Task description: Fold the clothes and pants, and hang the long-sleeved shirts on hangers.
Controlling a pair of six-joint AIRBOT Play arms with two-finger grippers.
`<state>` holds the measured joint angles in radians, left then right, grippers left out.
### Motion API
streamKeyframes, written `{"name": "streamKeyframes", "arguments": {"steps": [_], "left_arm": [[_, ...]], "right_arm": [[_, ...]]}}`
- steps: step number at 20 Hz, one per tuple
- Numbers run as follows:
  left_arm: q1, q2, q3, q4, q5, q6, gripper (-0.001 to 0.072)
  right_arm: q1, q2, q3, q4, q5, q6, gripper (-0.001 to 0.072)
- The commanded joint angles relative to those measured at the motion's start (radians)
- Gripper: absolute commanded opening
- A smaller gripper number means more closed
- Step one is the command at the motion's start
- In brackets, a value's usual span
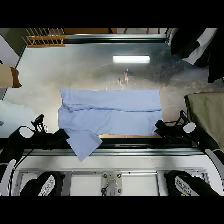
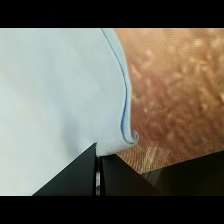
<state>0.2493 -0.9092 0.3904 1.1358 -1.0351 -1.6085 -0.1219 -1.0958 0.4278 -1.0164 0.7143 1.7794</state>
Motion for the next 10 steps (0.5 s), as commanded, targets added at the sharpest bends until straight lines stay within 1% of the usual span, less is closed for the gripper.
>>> {"name": "streamKeyframes", "arguments": {"steps": [1, 4, 6, 8, 9, 10], "left_arm": [[-0.045, 0.0, -0.091, -0.098, 0.077, -0.002, 0.0519], [-0.166, 0.0, -0.098, -0.11, 0.139, -0.01, 0.0519], [-0.213, 0.0, -0.098, -0.111, 0.172, -0.04, 0.0519], [-0.241, 0.0, -0.097, -0.111, 0.172, -0.051, 0.0514], [-0.252, 0.0, -0.097, -0.111, 0.167, -0.051, 0.0376], [-0.257, 0.0, -0.095, -0.11, 0.151, -0.05, 0.0183]], "right_arm": [[0.001, -0.001, 0.001, 0.001, 0.001, -0.003, 0.0016], [0.001, -0.001, 0.001, 0.001, 0.001, -0.003, 0.0016], [0.001, -0.001, 0.001, 0.001, 0.001, -0.003, 0.0016], [0.001, -0.001, 0.001, 0.001, 0.002, -0.003, 0.0016], [0.001, 0.001, 0.001, 0.001, 0.006, -0.003, 0.0016], [0.001, 0.005, 0.003, 0.0, 0.016, -0.004, 0.0016]]}}
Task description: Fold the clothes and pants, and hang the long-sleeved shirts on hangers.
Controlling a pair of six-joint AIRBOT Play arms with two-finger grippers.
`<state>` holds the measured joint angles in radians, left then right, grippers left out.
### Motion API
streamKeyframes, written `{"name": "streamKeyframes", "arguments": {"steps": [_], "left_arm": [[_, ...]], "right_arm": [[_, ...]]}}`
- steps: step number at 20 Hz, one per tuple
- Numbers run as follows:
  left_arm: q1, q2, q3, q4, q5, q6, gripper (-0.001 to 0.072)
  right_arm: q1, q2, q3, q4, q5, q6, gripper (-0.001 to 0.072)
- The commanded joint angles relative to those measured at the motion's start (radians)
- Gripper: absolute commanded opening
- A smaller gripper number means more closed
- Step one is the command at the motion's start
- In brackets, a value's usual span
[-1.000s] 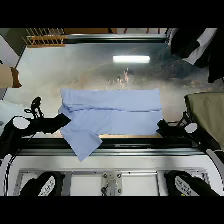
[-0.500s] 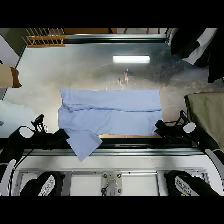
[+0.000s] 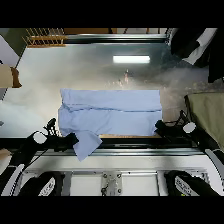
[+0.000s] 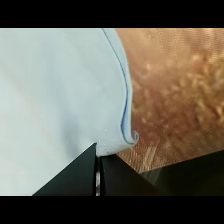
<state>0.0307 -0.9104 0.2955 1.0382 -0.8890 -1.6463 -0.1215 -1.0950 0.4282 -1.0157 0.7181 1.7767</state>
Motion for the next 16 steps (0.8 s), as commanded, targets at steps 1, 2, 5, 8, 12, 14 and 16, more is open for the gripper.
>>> {"name": "streamKeyframes", "arguments": {"steps": [1, 2, 5, 8, 12, 14, 16], "left_arm": [[-0.039, 0.002, 0.014, 0.009, -0.023, -0.01, 0.0027], [-0.039, 0.002, 0.039, 0.05, -0.066, -0.011, 0.0008], [-0.039, 0.041, 0.126, 0.177, -0.235, -0.01, 0.0007], [-0.039, 0.166, 0.167, 0.201, -0.357, -0.011, 0.0007], [-0.04, 0.25, 0.255, 0.186, -0.468, -0.011, 0.0007], [-0.039, 0.196, 0.321, 0.183, -0.477, 0.004, 0.0007], [-0.039, 0.098, 0.396, 0.183, -0.458, 0.034, 0.0007]], "right_arm": [[-0.001, 0.01, 0.009, -0.006, 0.026, -0.001, 0.0016], [-0.003, 0.017, 0.024, -0.036, 0.054, -0.001, 0.0016], [-0.042, 0.041, 0.089, -0.159, 0.227, -0.001, 0.0016], [-0.094, 0.064, 0.172, -0.312, 0.444, -0.038, 0.0015], [-0.111, 0.059, 0.28, -0.345, 0.594, -0.087, 0.0014], [-0.106, 0.04, 0.336, -0.346, 0.604, -0.086, 0.0014], [-0.105, -0.001, 0.398, -0.343, 0.616, -0.082, 0.0014]]}}
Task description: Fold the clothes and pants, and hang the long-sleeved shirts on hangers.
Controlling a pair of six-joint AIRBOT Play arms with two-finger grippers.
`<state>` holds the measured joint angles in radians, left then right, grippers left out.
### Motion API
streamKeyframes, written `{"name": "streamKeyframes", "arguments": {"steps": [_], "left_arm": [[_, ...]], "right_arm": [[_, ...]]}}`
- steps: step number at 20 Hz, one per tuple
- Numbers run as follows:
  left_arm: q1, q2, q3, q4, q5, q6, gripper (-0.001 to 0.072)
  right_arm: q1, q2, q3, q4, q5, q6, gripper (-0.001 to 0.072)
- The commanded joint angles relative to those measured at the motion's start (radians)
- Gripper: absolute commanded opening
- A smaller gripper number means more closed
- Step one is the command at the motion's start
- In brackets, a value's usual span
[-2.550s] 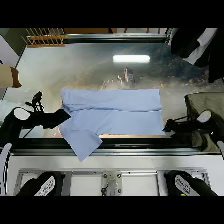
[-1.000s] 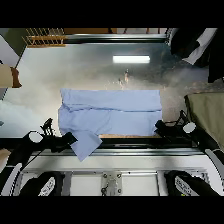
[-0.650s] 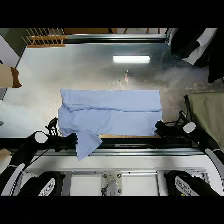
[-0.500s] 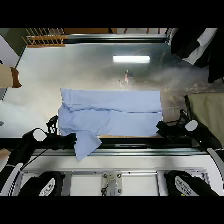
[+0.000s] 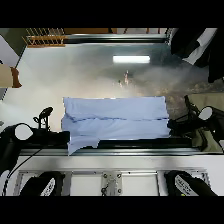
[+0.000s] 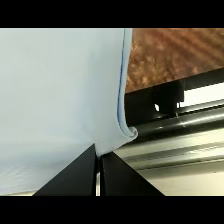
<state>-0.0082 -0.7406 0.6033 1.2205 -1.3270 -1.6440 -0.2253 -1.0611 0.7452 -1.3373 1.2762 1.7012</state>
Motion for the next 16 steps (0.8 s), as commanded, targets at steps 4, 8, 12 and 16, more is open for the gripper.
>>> {"name": "streamKeyframes", "arguments": {"steps": [4, 8, 12, 16], "left_arm": [[0.0, -0.298, 0.253, 0.0, 0.042, 0.093, 0.0007], [0.001, -0.523, 0.442, 0.007, 0.051, 0.127, 0.0007], [0.002, -0.694, 0.605, 0.012, 0.072, 0.127, 0.0007], [0.01, -0.843, 0.761, 0.007, 0.071, 0.126, 0.0007]], "right_arm": [[0.013, -0.172, 0.229, -0.022, 0.068, 0.0, 0.0014], [0.063, -0.333, 0.398, -0.022, 0.066, 0.007, 0.0014], [0.09, -0.483, 0.562, -0.016, 0.059, 0.05, 0.0014], [0.092, -0.578, 0.652, 0.037, -0.007, 0.06, 0.0016]]}}
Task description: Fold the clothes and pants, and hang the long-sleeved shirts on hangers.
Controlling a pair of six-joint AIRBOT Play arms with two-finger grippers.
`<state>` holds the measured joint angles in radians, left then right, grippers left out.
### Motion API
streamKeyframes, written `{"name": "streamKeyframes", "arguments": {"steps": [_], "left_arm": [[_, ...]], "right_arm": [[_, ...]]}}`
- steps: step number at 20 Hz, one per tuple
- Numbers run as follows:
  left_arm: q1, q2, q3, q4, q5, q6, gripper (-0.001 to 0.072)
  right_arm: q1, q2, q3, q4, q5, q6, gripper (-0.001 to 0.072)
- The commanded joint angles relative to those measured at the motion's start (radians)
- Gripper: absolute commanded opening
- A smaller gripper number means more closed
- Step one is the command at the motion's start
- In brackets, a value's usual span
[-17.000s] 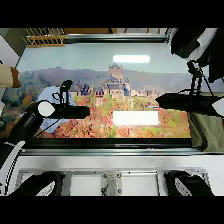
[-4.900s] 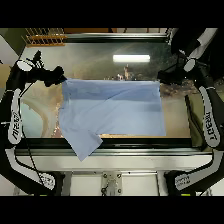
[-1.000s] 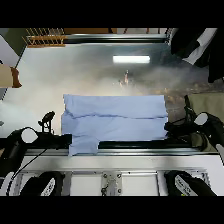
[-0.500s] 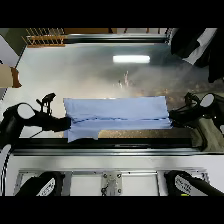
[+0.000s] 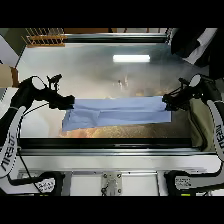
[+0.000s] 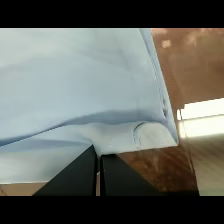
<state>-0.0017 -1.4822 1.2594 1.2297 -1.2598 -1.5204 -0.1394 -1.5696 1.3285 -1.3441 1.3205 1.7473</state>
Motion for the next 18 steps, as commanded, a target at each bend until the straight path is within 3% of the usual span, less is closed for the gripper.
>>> {"name": "streamKeyframes", "arguments": {"steps": [1, 2, 3, 4, 7, 10, 11, 12, 18], "left_arm": [[0.003, -0.134, 0.143, -0.002, 0.004, 0.002, 0.0021], [0.003, -0.158, 0.176, -0.003, 0.005, 0.002, 0.0281], [0.003, -0.173, 0.209, -0.003, 0.008, -0.013, 0.0565], [0.006, -0.182, 0.243, -0.003, 0.013, -0.034, 0.0567], [0.005, -0.172, 0.321, -0.002, 0.011, -0.048, 0.0559], [-0.008, -0.105, 0.27, -0.002, 0.038, -0.049, 0.0528], [-0.018, -0.076, 0.226, -0.002, 0.055, -0.049, 0.0227], [-0.034, -0.048, 0.177, -0.003, 0.083, -0.048, 0.0012], [-0.158, 0.014, -0.018, -0.188, 0.209, -0.047, 0.0007]], "right_arm": [[0.005, -0.077, 0.071, 0.088, -0.106, 0.014, 0.0025], [0.005, -0.079, 0.071, 0.14, -0.171, 0.005, 0.0104], [0.005, -0.078, 0.072, 0.196, -0.233, -0.02, 0.0394], [0.003, -0.077, 0.077, 0.257, -0.288, -0.063, 0.0658], [-0.027, -0.06, 0.103, 0.335, -0.329, -0.175, 0.0675], [-0.113, -0.046, 0.099, 0.301, -0.202, -0.329, 0.0674], [-0.148, -0.046, 0.084, 0.285, -0.167, -0.361, 0.0675], [-0.188, -0.047, 0.065, 0.282, -0.14, -0.388, 0.0675], [-0.402, -0.115, -0.053, 0.338, -0.074, -0.554, 0.0675]]}}
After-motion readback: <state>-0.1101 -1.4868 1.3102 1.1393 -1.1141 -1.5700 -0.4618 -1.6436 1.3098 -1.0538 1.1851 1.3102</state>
